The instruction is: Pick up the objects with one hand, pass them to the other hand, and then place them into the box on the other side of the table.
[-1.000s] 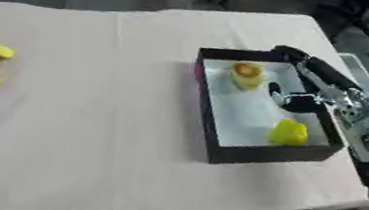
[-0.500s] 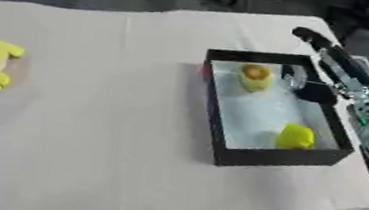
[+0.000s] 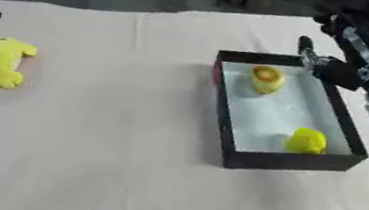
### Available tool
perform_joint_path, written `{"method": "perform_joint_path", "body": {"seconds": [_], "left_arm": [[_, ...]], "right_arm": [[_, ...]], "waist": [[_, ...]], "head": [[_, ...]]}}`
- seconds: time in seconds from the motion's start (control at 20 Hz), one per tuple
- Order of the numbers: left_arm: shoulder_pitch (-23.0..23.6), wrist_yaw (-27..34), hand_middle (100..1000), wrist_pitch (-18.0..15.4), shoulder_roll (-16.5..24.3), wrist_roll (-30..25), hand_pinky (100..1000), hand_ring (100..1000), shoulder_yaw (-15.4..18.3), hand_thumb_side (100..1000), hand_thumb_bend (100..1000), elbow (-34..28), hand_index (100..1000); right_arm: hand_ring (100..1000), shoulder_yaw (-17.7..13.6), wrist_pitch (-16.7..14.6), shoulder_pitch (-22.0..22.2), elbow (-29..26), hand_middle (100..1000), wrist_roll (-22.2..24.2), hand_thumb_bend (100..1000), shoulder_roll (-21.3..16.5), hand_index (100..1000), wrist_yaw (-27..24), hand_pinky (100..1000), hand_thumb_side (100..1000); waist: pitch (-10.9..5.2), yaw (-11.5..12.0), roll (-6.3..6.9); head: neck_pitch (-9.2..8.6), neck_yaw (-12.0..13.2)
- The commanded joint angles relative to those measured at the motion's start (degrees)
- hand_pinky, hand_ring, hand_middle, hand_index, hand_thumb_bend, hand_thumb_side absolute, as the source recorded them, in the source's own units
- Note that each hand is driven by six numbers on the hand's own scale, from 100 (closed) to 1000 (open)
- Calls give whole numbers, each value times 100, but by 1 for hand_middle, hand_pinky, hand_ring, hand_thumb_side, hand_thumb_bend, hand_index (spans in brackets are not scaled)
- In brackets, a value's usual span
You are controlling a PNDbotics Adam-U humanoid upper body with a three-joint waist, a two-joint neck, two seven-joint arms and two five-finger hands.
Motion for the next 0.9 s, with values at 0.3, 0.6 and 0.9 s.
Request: {"method": "perform_joint_path", "body": {"seconds": [0.3, 0.6, 0.9], "left_arm": [[-679, -101, 768, 381, -111, -1263, 907, 802, -302, 402, 729, 1178, 907], [-1042, -839, 780, 343, -449, -1874, 899, 814, -469, 403, 771, 2180, 906], [-1243, -1687, 774, 120, -899, -1997, 890, 819, -327, 363, 804, 3176, 879]], "right_arm": [[1000, 12, 28, -92, -139, 1000, 4, 100, -138, 1000, 54, 1000, 387], [1000, 6, 109, -89, -114, 1000, -18, 100, -140, 1000, -16, 1000, 403], [1000, 35, 121, -102, -99, 1000, -15, 100, -184, 1000, -11, 1000, 369]], "waist": [[-210, 17, 117], [-234, 21, 131], [-225, -3, 112]], "head": [[-6, 284], [1, 325], [-24, 344]]}}
